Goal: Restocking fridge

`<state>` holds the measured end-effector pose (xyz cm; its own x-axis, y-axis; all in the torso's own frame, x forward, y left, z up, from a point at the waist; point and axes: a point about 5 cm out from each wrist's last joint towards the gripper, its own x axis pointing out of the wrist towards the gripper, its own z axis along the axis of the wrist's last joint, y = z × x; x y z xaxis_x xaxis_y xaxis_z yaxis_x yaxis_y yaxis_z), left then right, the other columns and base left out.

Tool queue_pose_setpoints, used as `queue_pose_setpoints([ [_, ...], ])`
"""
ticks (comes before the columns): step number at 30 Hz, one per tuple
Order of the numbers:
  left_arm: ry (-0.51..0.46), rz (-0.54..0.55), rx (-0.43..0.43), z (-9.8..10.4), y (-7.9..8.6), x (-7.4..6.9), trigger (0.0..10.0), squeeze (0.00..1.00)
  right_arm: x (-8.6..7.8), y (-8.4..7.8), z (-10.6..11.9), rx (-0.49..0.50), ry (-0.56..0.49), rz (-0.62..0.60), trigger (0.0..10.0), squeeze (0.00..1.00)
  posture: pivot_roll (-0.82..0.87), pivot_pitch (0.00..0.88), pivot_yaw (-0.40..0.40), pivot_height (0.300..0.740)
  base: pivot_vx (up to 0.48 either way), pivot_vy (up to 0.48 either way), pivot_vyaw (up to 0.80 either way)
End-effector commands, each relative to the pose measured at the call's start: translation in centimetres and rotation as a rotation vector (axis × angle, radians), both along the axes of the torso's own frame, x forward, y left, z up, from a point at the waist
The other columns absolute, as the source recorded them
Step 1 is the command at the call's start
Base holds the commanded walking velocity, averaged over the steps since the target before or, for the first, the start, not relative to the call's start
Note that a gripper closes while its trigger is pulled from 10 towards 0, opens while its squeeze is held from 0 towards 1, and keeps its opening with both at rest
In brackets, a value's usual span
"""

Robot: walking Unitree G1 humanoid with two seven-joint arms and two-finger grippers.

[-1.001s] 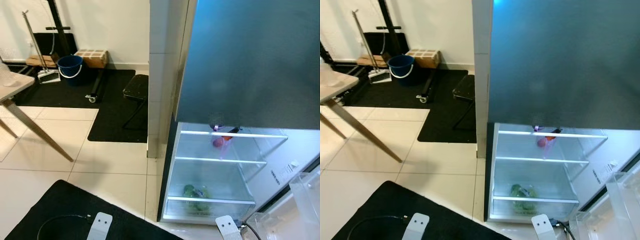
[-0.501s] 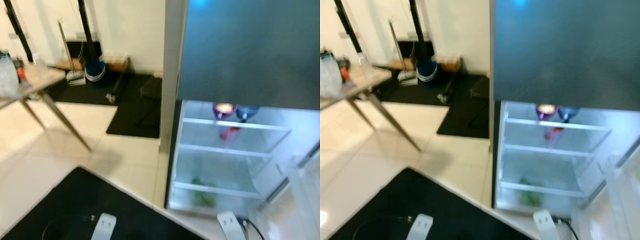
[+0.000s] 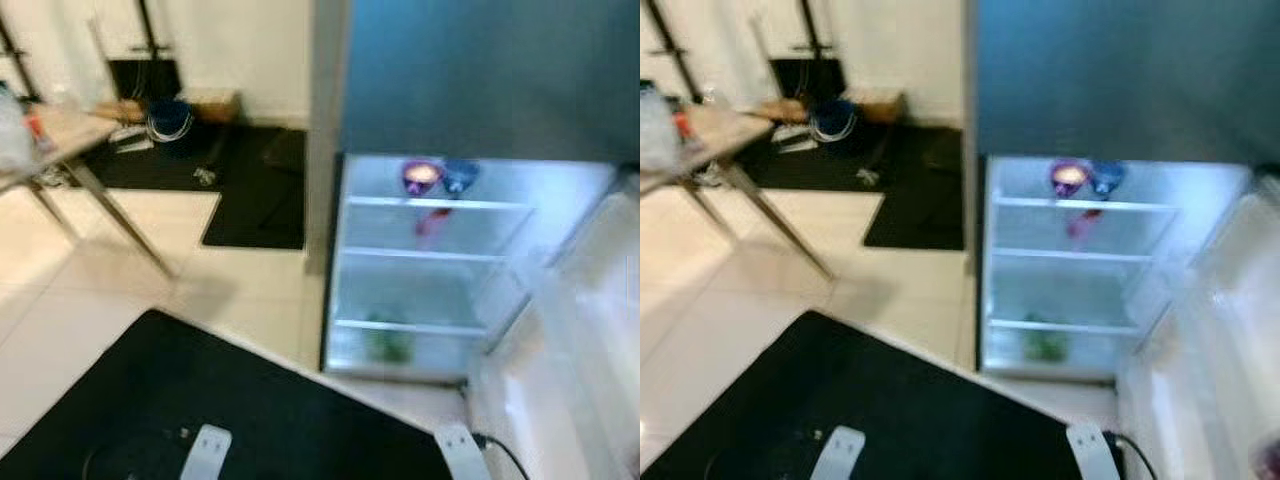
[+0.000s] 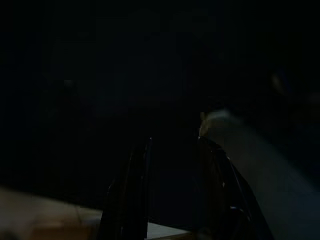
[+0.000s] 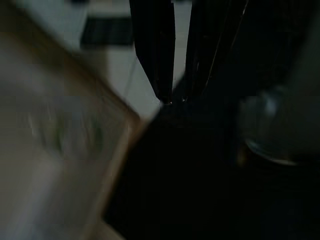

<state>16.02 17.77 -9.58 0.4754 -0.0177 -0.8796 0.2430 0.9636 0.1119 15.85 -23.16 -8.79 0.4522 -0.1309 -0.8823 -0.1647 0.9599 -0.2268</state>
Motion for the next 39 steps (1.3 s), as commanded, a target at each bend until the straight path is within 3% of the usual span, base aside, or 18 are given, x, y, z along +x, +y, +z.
queue_pose_setpoints([
  [1,0.024,-0.011,0.003,-0.24,-0.08,-0.55,10.0,0.0,-0.79,0.4,-0.42,0.013,0.032,0.0,10.0,0.0,0.01,0.0,-0.023,0.74,-0.326,0.0,-0.76],
  [6,0.021,-0.013,-0.001,-0.21,-0.26,-0.43,10.0,0.0,-0.8,0.19,-0.38,0.002,0.032,0.008,10.0,0.0,0.01,0.0,-0.028,0.74,-0.192,0.0,-0.67],
  [22,0.023,-0.005,-0.04,-0.29,-0.36,-0.7,10.0,0.0,-0.93,-0.03,-0.37,0.002,0.028,-0.011,10.0,0.0,0.0,0.0,-0.025,0.74,0.0,0.0,0.0],
  [31,0.038,0.011,-0.053,-0.37,-0.37,-0.88,10.0,0.0,-0.94,-0.07,-0.37,0.002,0.029,-0.014,10.0,0.0,-0.01,0.0,-0.022,0.74,0.0,-0.428,0.0],
  [39,0.032,0.034,-0.062,-0.38,-0.44,-0.88,10.0,0.0,-1.11,-0.12,-0.42,0.0,0.035,-0.011,10.0,0.0,-0.01,0.0,-0.026,0.74,0.0,0.0,0.0],
])
